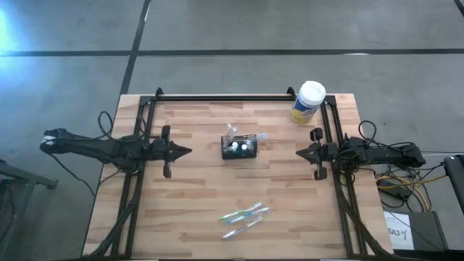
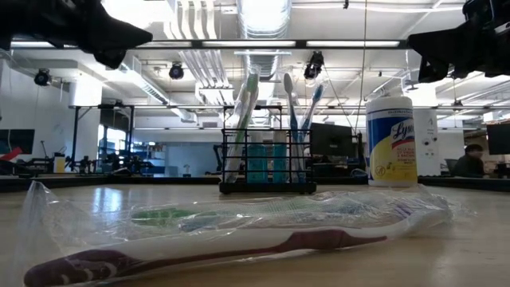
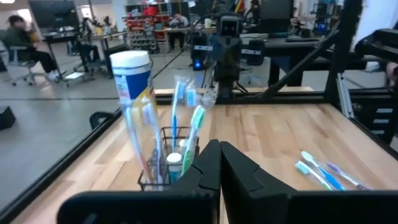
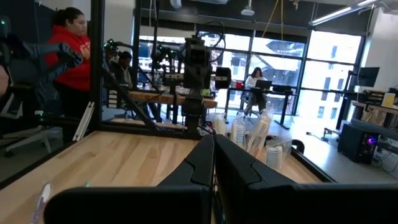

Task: Pick & Place toothbrushing station
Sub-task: Put the green toothbrush in the wire organizer

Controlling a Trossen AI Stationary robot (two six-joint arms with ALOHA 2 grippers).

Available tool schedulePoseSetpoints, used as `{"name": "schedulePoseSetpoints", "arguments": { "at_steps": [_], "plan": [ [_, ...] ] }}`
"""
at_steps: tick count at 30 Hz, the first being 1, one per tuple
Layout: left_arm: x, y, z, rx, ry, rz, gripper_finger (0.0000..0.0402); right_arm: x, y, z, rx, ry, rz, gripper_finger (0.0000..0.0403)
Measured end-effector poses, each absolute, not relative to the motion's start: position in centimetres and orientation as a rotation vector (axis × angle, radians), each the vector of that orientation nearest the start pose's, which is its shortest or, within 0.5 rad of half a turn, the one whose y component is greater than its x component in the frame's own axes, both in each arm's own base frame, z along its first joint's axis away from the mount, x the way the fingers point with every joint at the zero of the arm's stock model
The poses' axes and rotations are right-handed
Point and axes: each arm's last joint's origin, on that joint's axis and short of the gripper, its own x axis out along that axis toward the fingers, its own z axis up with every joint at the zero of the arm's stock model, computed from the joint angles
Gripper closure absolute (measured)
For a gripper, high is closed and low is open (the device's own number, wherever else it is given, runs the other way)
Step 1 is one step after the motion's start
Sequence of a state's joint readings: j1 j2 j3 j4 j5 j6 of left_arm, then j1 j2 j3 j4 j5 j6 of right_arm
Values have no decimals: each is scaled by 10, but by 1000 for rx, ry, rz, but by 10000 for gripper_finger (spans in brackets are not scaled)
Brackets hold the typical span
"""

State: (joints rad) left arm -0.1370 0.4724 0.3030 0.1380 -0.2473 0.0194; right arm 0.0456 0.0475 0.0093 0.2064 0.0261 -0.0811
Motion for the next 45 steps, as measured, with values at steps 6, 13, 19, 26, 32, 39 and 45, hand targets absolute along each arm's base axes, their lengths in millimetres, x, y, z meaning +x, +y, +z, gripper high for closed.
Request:
{"name": "schedulePoseSetpoints", "arguments": {
  "at_steps": [6, 13, 19, 26, 32, 39, 45],
  "plan": [
    [135, -12, 235, -32, 37, 92, 398, 99, 4, 183, -75, -170, 12, 394],
    [168, -26, 247, -104, 112, -21, 398, 99, 4, 183, -81, -171, 12, 394],
    [229, -55, 251, -125, 278, -85, 391, 99, 4, 183, -83, -175, 11, 394],
    [306, -79, 245, -271, 482, -39, 345, 99, 4, 183, -73, -173, 13, 394],
    [357, -103, 223, -329, 664, -81, 274, 99, 4, 183, -53, -166, 16, 394],
    [397, -127, 197, -288, 895, -83, 221, 99, 4, 183, -53, -166, 17, 394],
    [417, -141, 181, -228, 1015, -76, 218, 99, 4, 183, -54, -167, 17, 394]
  ]
}}
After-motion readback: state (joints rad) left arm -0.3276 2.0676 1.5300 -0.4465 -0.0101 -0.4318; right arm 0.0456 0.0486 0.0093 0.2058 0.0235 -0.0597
